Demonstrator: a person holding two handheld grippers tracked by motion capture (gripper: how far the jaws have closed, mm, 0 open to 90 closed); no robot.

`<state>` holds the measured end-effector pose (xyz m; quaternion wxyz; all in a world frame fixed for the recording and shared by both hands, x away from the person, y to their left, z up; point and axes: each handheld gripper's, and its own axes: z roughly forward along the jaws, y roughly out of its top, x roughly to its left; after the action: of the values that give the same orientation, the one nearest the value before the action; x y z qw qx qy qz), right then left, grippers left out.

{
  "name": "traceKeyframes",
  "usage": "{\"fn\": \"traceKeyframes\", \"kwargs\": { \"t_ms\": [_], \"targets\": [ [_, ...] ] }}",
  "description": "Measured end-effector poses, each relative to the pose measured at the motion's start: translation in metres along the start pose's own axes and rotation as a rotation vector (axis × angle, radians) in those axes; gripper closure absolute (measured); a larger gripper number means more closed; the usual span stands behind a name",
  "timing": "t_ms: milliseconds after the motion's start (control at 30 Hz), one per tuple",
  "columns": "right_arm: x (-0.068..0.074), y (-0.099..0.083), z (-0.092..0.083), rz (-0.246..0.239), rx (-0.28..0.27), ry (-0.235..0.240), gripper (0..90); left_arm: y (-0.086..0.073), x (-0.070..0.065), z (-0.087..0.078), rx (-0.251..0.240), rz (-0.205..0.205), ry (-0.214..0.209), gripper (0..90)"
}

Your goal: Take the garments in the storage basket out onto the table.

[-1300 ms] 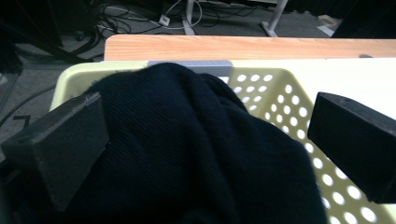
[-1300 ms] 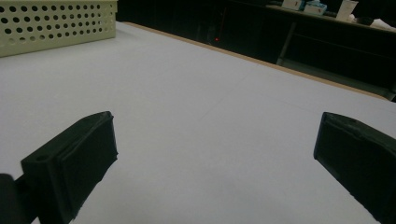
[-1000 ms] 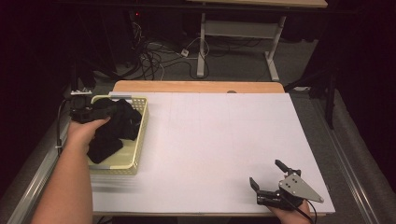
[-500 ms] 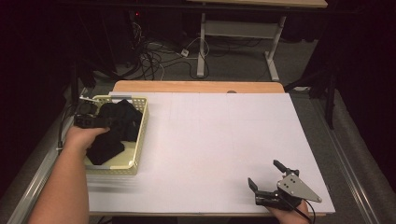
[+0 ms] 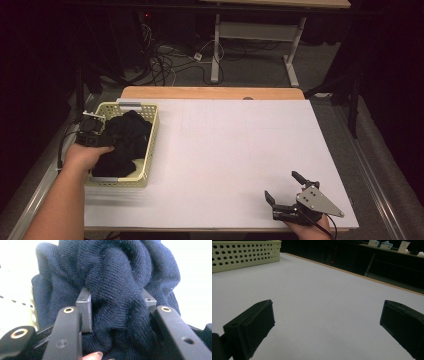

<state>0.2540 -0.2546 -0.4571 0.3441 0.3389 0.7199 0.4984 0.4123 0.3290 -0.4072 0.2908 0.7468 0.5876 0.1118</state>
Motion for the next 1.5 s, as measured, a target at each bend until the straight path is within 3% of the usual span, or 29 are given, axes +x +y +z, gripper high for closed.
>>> {"fn": "traceKeyframes", "kwargs": {
  "t_ms": [133, 400, 533, 567, 600, 633, 667, 733, 800, 967, 1033, 1067, 1133, 1233, 1333, 1367, 1500],
  "targets": [
    [0.001, 0.001, -0.001, -0.003, -0.004, 0.003, 0.1, -0.007, -0.002, -0.006, 0.007, -0.021, -0.003, 56.1],
    [0.002, 0.002, 0.0, -0.007, 0.0, 0.009, 0.1, -0.009, -0.009, -0.011, 0.012, -0.004, 0.028, 51.7],
    [0.002, 0.001, -0.001, -0.009, 0.004, 0.009, 0.1, -0.006, -0.007, -0.012, 0.009, -0.003, 0.018, 35.0],
    [0.002, 0.001, -0.001, -0.007, 0.001, 0.01, 0.1, -0.004, -0.005, -0.012, 0.01, -0.009, 0.008, 20.4],
    [0.002, 0.001, -0.001, -0.007, 0.001, 0.01, 0.1, -0.001, -0.004, -0.013, 0.017, -0.014, 0.008, 20.4],
    [0.001, 0.001, -0.001, -0.01, 0.002, 0.009, 0.1, 0.002, -0.003, -0.013, 0.024, -0.019, 0.032, 1.7],
    [0.001, 0.001, -0.001, -0.01, 0.002, 0.009, 0.1, 0.006, -0.001, -0.014, 0.028, -0.026, 0.043, 1.7],
    [0.001, 0.001, -0.002, -0.007, 0.004, 0.008, 0.1, 0.012, 0.004, -0.017, 0.003, -0.051, 0.02, 0.0],
    [0.001, 0.001, -0.001, -0.01, 0.005, 0.011, 0.1, 0.017, 0.008, -0.016, 0.015, -0.054, 0.006, 0.0],
    [0.002, 0.0, -0.001, -0.007, 0.006, 0.013, 0.1, 0.022, 0.02, -0.002, 0.102, -0.082, 0.023, 0.0],
    [0.002, -0.001, 0.0, -0.009, 0.01, 0.016, 0.1, 0.023, 0.024, 0.005, 0.142, -0.103, -0.02, 0.0],
    [0.002, -0.001, 0.0, -0.01, 0.01, 0.018, 0.1, 0.023, 0.025, 0.01, 0.189, -0.103, -0.053, 0.0],
    [0.002, -0.002, 0.001, -0.009, 0.014, 0.018, 0.1, 0.022, 0.023, 0.017, 0.255, -0.088, -0.074, 0.0],
    [0.001, -0.002, 0.002, -0.005, 0.017, 0.018, 0.1, 0.023, 0.021, 0.018, 0.297, -0.095, -0.087, 0.0],
    [0.001, -0.002, 0.001, -0.006, 0.017, 0.018, 0.1, 0.025, 0.013, 0.018, 0.373, -0.049, -0.075, 0.0],
    [0.001, -0.002, 0.001, -0.007, 0.016, 0.019, 0.1, 0.025, 0.007, 0.02, 0.414, -0.007, -0.048, 0.0],
    [0.002, -0.001, 0.001, -0.008, 0.011, 0.02, 0.1, 0.025, -0.007, 0.029, 0.477, 0.065, 0.006, 0.0]
  ]
}}
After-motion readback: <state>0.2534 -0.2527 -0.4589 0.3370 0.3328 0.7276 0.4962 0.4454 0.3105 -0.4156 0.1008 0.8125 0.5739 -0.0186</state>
